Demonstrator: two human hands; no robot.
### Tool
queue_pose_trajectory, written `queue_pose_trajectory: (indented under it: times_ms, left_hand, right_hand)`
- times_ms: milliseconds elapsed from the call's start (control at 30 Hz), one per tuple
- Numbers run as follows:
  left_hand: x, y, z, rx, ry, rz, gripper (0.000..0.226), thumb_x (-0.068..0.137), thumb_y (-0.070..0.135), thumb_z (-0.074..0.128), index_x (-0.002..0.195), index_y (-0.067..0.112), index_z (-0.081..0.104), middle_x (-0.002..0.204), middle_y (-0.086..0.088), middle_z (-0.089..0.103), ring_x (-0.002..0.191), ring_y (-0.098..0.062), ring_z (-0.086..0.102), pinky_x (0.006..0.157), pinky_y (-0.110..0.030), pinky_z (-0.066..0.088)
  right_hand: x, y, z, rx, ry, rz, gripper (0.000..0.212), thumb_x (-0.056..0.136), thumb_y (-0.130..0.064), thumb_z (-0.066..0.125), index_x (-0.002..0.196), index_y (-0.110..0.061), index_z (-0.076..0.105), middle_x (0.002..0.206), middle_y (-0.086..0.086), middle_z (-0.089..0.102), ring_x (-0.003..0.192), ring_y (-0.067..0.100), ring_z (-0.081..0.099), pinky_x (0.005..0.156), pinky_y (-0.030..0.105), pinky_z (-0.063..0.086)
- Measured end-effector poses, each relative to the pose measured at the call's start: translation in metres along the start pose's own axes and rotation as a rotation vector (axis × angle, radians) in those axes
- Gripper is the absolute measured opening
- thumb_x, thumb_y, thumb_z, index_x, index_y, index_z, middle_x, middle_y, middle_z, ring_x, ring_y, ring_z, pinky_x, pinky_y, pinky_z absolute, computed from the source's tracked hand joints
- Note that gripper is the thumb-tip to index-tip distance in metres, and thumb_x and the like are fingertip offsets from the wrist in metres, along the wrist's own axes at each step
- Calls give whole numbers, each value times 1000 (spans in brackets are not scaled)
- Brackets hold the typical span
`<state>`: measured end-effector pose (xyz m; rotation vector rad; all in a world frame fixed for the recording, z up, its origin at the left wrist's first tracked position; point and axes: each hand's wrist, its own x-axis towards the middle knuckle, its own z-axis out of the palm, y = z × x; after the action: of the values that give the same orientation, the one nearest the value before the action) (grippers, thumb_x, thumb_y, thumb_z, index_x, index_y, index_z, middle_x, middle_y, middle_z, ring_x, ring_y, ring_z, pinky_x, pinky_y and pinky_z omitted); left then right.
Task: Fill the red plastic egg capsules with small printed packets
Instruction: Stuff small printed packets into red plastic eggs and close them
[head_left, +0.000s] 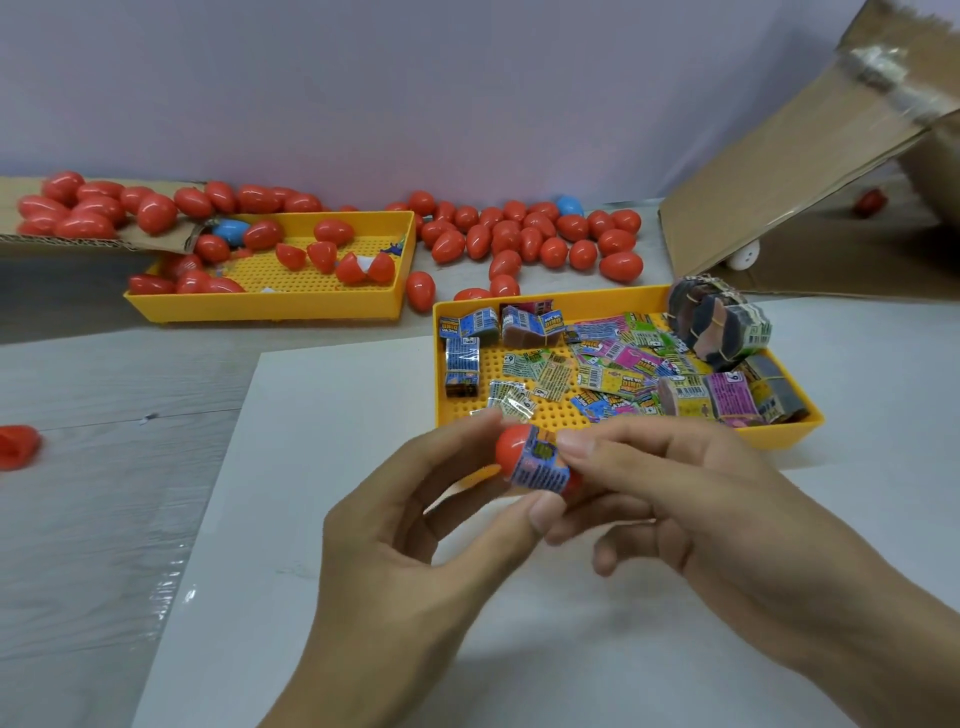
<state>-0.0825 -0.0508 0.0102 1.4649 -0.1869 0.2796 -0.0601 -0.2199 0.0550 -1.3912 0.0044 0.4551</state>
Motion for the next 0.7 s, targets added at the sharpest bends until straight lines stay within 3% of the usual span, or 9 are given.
queue_pose_trajectory:
  times_ms: [67,133,300,367,467,600,700]
  left_hand:
    - [3,5,-3,-34,24,-84,40,69,46,80,104,28,76,95,-5,76,84,-22,74,69,-30,61]
    - [7,9,-6,-74,8,-182,52,67,63,76,97,19,78,84,-14,71,72,-24,71,61,-36,60]
    - [10,9,-8,-121,-29,-218,28,70,38,74,86,15,79,79,-14,74,72,-23,73,62,-33,60]
    - [10,8,-11,-172,-57,-205,24,72,29,75,90,13,78,89,-13,76,83,-26,75,69,-34,61]
    - [13,8,-16,-245,-82,-192,27,71,21,78,97,13,78,97,-16,76,92,-30,74,76,-34,60]
    - [14,6,-18,-180,-96,-124,32,72,17,78,104,17,78,107,-15,74,104,-30,71,86,-36,58]
    - [14,7,-17,-170,-116,-108,35,74,16,76,109,20,76,113,-9,74,110,-27,69,88,-31,56]
  right_hand:
    - [0,3,-3,-196,130,-223,22,68,-29,86,84,-17,77,79,6,76,71,17,73,54,23,54]
    - [-1,6,-3,-424,201,-449,23,69,-28,84,90,-25,77,85,-6,76,77,12,73,64,21,56]
    - [-2,16,-2,-738,174,-731,33,75,-23,79,106,-28,70,99,-15,70,93,14,68,69,24,55]
    - [-1,17,-3,-696,153,-740,34,76,-21,79,108,-27,70,104,-11,70,97,18,67,70,26,55]
    - [-1,13,-1,-379,104,-600,31,77,-30,77,108,-27,73,105,-2,72,93,17,70,69,26,57]
    - [1,7,0,-175,87,-364,23,77,-38,74,95,-23,77,81,7,74,63,17,70,43,24,49]
    - [0,9,1,-150,50,-384,19,74,-27,74,90,-21,78,77,11,75,63,24,71,41,26,48]
